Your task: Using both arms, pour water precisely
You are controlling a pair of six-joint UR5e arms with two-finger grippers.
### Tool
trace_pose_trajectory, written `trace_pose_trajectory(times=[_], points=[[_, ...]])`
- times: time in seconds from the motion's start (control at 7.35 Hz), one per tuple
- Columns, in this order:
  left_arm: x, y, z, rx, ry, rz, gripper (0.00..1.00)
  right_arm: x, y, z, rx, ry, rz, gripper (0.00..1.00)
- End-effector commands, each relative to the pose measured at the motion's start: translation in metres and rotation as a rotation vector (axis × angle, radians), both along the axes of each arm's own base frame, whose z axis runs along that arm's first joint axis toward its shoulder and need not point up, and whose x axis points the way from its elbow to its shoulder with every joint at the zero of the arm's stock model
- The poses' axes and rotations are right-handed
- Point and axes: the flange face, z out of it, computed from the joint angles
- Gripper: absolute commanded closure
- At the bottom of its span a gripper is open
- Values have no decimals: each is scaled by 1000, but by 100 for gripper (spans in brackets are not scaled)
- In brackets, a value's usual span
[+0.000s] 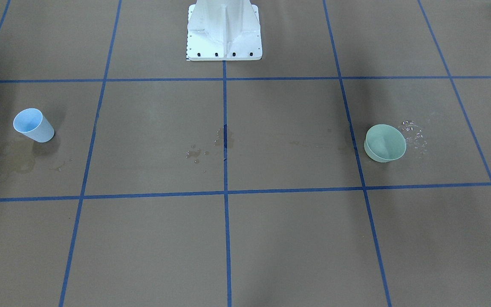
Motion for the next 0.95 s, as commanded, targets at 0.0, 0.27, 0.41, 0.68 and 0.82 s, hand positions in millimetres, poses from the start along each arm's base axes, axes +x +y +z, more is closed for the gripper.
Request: trace_pose_trajectory(times=[0.0, 0.27, 0.41, 0.68, 0.82], points=[[15, -5, -4, -19, 0, 1, 0, 3, 1, 1, -3, 0, 7, 1], [16, -4, -2, -25, -5, 2, 0, 4, 4, 5, -12, -1, 10, 1], [16, -4, -1, -27, -5, 2, 0, 6, 5, 5, -26, -4, 29, 1], [16, -3, 0, -31, -6, 2, 0, 16, 14, 11, -76, -25, 85, 1], [16, -4, 0, -30, -6, 2, 0, 17, 18, 15, -82, -28, 89, 1]])
